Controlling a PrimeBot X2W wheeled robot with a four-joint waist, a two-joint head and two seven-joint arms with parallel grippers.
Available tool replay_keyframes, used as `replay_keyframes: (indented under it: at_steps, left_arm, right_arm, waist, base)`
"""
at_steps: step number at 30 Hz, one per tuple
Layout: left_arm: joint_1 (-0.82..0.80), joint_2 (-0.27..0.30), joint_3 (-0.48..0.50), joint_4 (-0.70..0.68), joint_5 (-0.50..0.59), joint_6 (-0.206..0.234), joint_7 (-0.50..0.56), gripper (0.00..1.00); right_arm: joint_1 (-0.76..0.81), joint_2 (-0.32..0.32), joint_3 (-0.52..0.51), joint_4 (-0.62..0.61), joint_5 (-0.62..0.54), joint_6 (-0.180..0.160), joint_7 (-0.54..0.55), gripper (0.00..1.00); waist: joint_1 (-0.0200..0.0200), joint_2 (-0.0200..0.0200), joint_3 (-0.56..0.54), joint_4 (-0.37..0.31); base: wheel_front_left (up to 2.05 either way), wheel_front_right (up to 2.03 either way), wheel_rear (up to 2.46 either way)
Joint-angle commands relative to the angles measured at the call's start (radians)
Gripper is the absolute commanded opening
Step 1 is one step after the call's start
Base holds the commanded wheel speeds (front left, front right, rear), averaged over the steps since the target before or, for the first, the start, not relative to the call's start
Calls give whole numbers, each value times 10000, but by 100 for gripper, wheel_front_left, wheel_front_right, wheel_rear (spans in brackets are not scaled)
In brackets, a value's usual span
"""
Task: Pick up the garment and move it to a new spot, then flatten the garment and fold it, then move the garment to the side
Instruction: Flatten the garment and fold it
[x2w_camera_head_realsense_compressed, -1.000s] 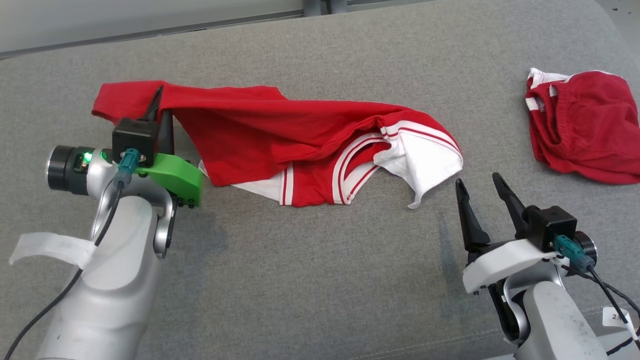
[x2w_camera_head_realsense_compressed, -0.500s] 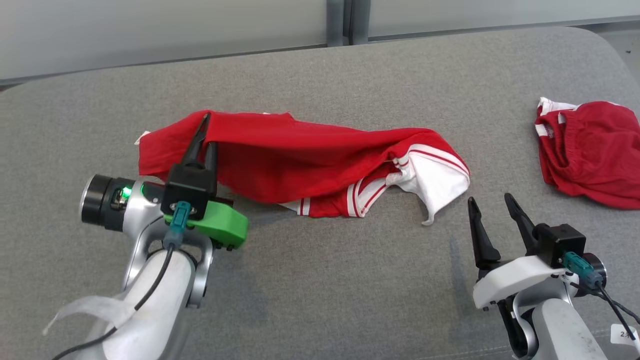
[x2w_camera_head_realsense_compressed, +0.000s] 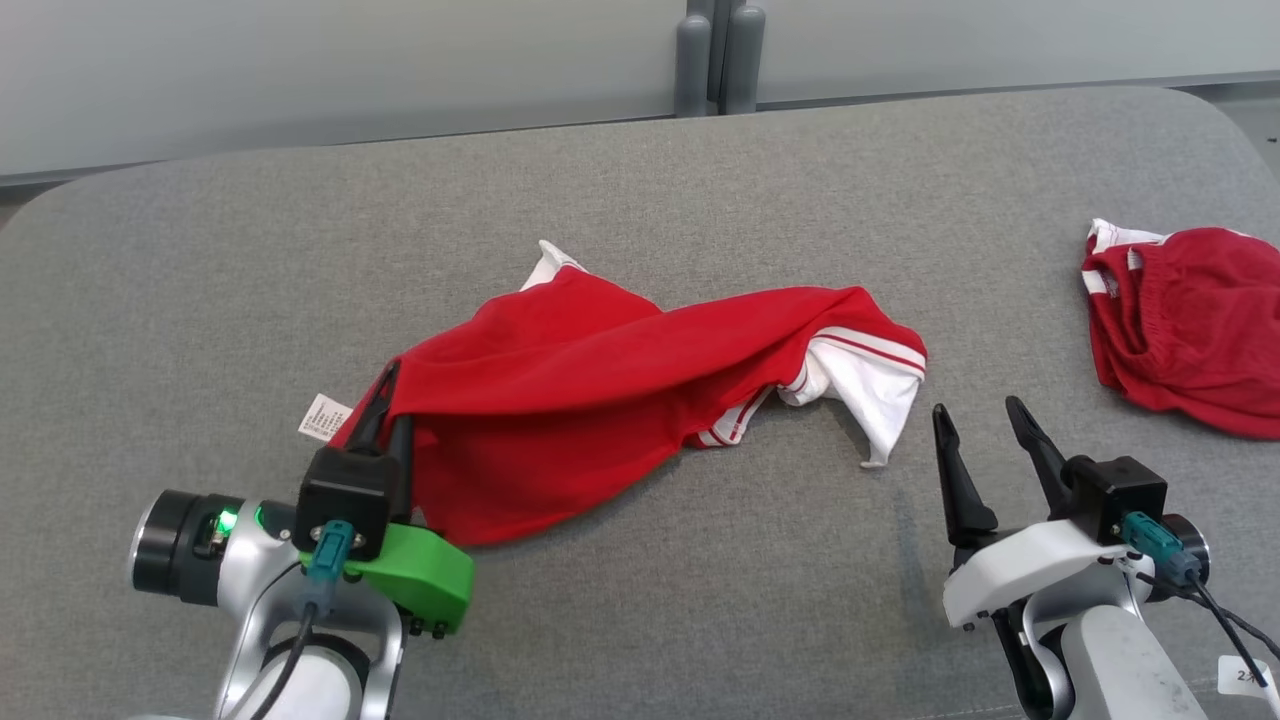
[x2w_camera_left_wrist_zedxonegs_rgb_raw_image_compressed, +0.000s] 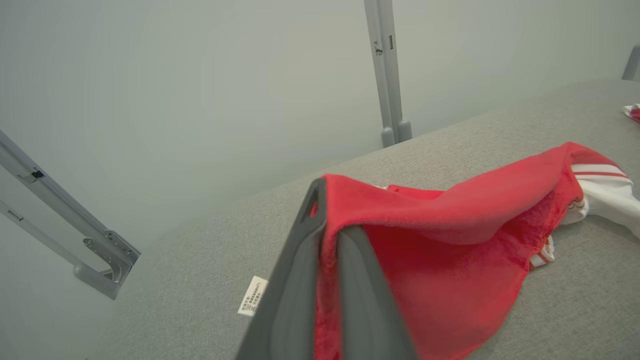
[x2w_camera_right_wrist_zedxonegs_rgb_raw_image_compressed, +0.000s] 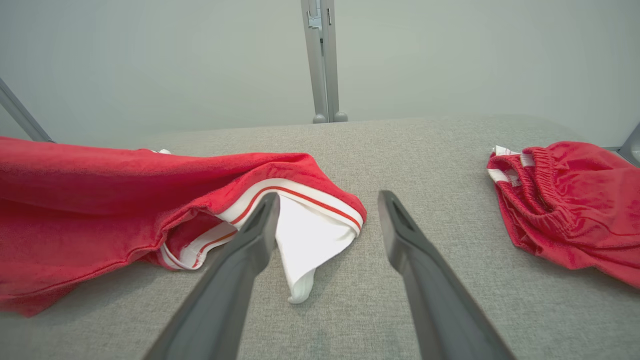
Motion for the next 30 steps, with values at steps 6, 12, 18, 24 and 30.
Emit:
replay_keyframes:
  at_steps: [6, 12, 18, 24, 30]
  left_arm:
    - [-8, 89, 391, 949, -665, -168, -172, 0]
    - [-1147, 150, 599, 2892, -1039, -731, -498, 0]
    - [-2838, 383, 557, 4966, -762, -1241, -906, 0]
    - [-4077, 229, 350, 7031, -479, -1449, -1568, 100]
    - [-4246, -224, 516, 8223, -867, -1397, -2626, 100]
  right_arm:
    - [-148, -30, 161, -103, 51, -9, 72, 100]
    - [-429, -33, 396, -141, 33, -9, 79, 100]
    - [-740, -33, 573, -111, 92, -9, 2, 100]
    - [-834, -27, 623, 101, 110, -9, -116, 100]
    - [-876, -29, 580, 262, 106, -7, -185, 100]
  waist:
    - [0, 1, 564, -337]
    - [0, 1, 1128, -803]
    - [0, 1, 1683, -1352]
    - [0, 1, 1992, -1681]
    - [0, 1, 1917, -1498]
  base:
    - [0, 0, 0]
    - [0, 0, 0]
    - [0, 0, 0]
    - [0, 0, 0]
    - [0, 0, 0]
